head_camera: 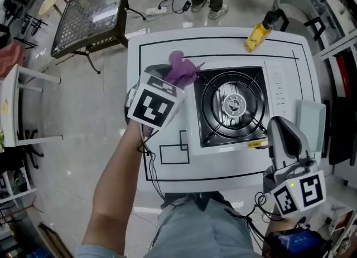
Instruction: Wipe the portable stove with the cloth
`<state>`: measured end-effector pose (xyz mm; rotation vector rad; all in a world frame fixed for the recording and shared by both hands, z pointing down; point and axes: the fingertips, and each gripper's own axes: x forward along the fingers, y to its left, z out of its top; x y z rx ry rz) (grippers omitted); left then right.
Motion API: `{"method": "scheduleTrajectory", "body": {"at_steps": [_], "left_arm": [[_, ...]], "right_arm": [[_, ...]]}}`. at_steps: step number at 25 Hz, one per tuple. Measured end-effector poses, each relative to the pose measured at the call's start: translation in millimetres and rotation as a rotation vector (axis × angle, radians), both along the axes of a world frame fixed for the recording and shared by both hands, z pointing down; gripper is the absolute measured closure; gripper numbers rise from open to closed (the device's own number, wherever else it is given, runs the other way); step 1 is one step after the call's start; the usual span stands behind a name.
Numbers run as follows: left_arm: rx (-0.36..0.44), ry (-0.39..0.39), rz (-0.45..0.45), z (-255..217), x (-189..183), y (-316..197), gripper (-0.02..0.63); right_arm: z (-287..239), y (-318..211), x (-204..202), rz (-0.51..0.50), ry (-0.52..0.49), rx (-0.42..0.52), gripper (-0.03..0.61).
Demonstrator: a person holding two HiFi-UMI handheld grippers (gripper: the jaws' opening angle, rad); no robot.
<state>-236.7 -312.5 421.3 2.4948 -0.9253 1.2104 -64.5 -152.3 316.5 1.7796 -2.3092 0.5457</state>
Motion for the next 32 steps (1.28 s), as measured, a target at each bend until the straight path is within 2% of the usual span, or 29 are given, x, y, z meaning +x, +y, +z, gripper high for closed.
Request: {"method": "scheduleTrajectory", "body": {"at_steps": [8, 32], "left_arm": [[-0.025, 0.026, -0.035, -2.1, -2.6, 32.6, 0.464], [-0.026, 0.005, -0.089, -2.0, -8.6, 143.8, 0.464]], "right_arm": [[-8.9, 21.7, 2.1, -0.01, 0.003, 0.005, 0.525], [-33.6, 109.0, 9.2, -0.066, 0.02, 0.058, 0.525]]}}
